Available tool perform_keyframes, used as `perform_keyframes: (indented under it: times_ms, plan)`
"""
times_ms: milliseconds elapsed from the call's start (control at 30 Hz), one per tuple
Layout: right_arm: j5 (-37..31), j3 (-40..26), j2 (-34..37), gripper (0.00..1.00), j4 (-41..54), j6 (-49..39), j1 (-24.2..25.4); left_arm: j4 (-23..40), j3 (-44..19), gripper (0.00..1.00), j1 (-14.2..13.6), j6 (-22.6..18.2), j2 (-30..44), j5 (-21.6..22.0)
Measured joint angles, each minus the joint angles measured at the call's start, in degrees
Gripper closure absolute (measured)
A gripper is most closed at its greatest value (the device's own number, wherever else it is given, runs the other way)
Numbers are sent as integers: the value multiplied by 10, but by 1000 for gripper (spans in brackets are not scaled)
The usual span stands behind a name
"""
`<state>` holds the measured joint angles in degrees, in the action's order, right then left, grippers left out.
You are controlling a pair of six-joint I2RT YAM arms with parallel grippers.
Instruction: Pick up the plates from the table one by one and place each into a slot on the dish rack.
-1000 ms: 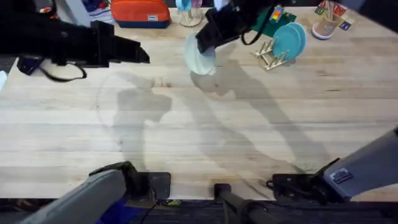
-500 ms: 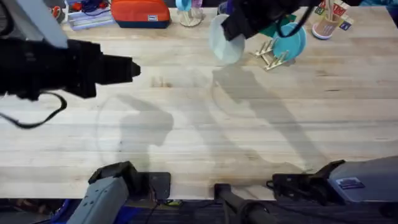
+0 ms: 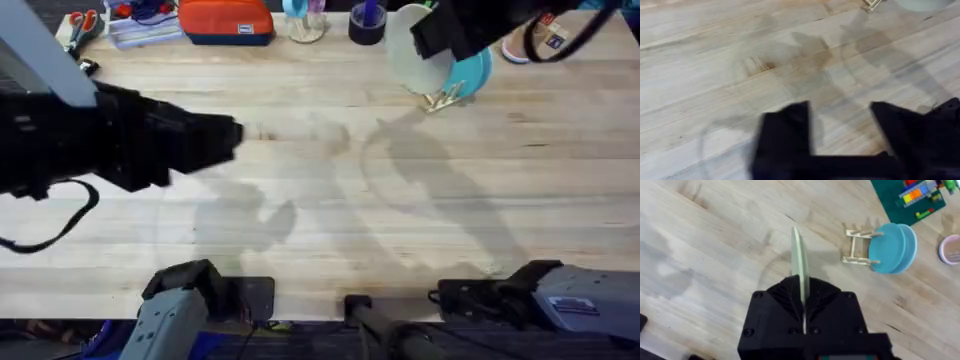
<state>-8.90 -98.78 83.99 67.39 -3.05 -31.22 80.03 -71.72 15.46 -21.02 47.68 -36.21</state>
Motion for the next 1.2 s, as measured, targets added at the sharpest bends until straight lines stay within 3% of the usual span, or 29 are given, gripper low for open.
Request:
perform_keyframes:
  times_ms: [67,100,367,1200]
  plan:
    - [-4,0,-7,970,7,0,0,1,0,51,0,2,0,0]
    - [-6,0,-10,970,9,0,0,1,0,19,0,1,0,0]
    - [-16,0,-28,970,35,-3,12,4,0,8,0,0,0,0]
    - [-23,0,-96,969,51,-75,134,4,0,8,0,0,0,0]
